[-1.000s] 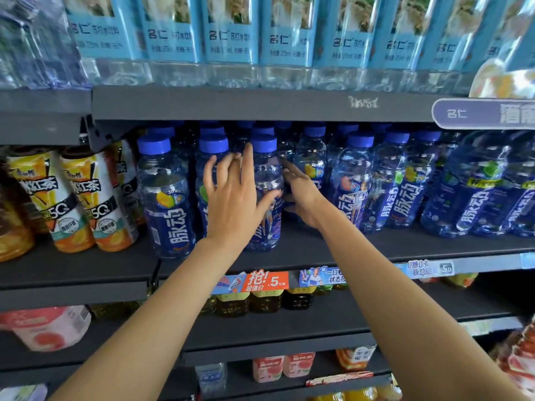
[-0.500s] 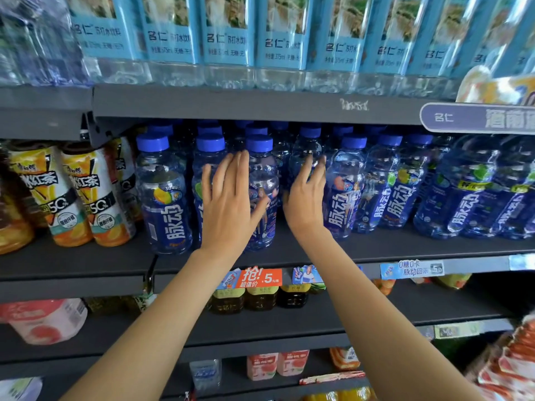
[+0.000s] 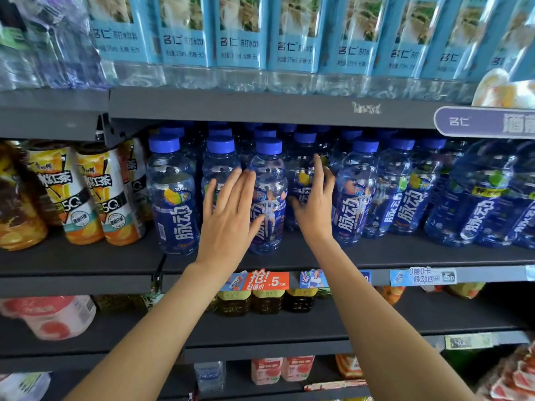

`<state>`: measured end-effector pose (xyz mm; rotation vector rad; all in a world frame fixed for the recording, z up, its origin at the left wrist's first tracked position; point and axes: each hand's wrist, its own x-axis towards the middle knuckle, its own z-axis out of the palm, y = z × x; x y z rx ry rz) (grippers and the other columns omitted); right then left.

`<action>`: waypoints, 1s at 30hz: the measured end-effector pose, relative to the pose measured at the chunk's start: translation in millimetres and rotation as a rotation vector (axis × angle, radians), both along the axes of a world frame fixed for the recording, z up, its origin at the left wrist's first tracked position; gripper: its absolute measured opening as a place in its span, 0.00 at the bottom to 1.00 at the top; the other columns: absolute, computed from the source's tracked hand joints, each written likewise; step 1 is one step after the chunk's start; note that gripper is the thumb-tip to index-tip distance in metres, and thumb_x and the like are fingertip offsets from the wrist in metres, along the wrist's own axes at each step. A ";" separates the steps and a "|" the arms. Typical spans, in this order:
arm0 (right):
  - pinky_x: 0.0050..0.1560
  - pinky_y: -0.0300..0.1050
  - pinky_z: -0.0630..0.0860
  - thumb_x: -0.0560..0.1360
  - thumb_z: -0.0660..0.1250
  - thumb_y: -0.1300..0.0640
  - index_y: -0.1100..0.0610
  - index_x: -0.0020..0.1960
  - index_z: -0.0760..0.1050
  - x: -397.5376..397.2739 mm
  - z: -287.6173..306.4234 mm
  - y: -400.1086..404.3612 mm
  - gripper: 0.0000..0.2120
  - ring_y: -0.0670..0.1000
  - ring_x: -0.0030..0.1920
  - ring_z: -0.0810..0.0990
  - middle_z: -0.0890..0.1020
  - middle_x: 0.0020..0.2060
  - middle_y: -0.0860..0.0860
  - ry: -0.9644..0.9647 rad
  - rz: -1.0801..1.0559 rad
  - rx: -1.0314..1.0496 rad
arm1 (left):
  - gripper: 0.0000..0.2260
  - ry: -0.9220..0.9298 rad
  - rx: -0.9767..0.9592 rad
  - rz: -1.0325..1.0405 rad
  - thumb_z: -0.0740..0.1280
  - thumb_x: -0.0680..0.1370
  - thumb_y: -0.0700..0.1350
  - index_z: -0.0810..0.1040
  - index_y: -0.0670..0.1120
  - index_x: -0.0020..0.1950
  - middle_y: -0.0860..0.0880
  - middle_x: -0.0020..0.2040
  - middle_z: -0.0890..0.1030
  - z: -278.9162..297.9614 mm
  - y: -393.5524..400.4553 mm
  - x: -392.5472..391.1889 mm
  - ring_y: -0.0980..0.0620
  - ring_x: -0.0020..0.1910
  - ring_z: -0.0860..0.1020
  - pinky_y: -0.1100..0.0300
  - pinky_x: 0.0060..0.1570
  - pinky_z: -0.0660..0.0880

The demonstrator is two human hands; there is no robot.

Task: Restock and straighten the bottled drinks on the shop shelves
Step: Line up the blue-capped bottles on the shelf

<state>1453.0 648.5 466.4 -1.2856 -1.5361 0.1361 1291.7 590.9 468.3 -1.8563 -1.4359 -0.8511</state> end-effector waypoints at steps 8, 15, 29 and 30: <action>0.67 0.51 0.64 0.71 0.70 0.64 0.63 0.74 0.51 -8.9 4.1 11.3 0.39 0.62 0.69 0.62 0.59 0.69 0.62 -0.091 -0.139 -0.116 | 0.32 0.028 0.008 0.024 0.60 0.75 0.56 0.60 0.39 0.72 0.43 0.70 0.69 -1.1 0.7 -0.6 0.49 0.72 0.57 0.48 0.70 0.49; 0.69 0.51 0.60 0.73 0.69 0.61 0.65 0.74 0.48 -14.0 7.6 8.9 0.39 0.63 0.70 0.58 0.58 0.69 0.63 -0.167 -0.188 -0.140 | 0.31 0.053 -0.001 0.023 0.61 0.75 0.54 0.59 0.39 0.72 0.43 0.70 0.69 -0.3 -0.9 -3.1 0.49 0.72 0.57 0.49 0.70 0.48; 0.55 0.50 0.71 0.75 0.66 0.65 0.59 0.75 0.50 -1.1 6.0 -4.6 0.35 0.61 0.62 0.72 0.66 0.68 0.60 -0.066 -0.110 -0.289 | 0.30 -0.054 0.013 -0.008 0.67 0.73 0.49 0.62 0.41 0.71 0.42 0.68 0.71 -20.2 -12.7 10.2 0.47 0.69 0.60 0.50 0.68 0.53; 0.57 0.50 0.71 0.75 0.66 0.64 0.60 0.74 0.51 -0.1 7.6 -6.3 0.34 0.60 0.63 0.71 0.66 0.68 0.60 -0.110 -0.108 -0.292 | 0.30 -0.054 0.010 -0.004 0.67 0.73 0.49 0.62 0.41 0.71 0.42 0.68 0.70 -20.6 -13.7 10.3 0.47 0.69 0.60 0.49 0.68 0.54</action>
